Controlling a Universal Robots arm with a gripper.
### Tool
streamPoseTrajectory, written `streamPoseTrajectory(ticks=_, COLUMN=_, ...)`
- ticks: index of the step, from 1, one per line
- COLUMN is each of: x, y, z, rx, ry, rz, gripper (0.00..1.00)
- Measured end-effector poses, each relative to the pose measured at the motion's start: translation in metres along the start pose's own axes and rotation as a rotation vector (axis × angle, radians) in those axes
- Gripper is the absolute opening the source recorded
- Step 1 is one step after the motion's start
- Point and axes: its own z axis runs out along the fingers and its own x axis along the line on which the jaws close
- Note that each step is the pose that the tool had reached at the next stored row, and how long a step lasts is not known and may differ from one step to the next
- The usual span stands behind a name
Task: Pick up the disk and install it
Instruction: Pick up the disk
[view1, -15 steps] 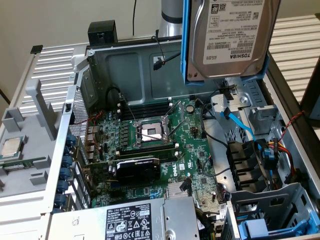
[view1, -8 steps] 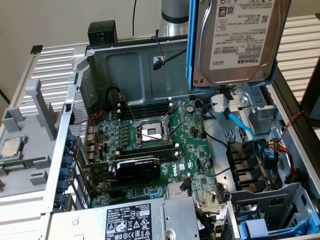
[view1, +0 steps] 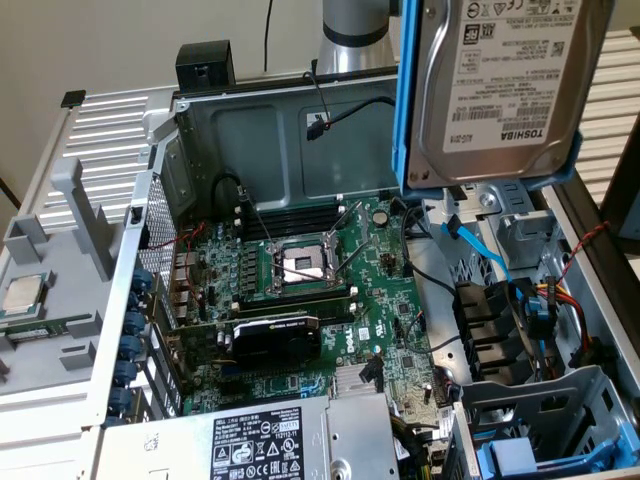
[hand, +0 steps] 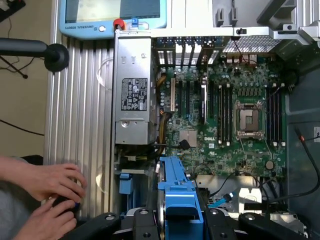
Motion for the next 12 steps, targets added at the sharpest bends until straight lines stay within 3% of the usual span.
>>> streamPoseTrajectory(ticks=6, x=0.006, y=-0.0105, z=-0.0024, rx=0.0007, ry=0.0042, rz=0.0, gripper=0.37)
streamPoseTrajectory(ticks=12, x=0.017, y=-0.0153, z=-0.0021, rx=0.0016, ry=0.0045, rz=0.0, gripper=0.37)
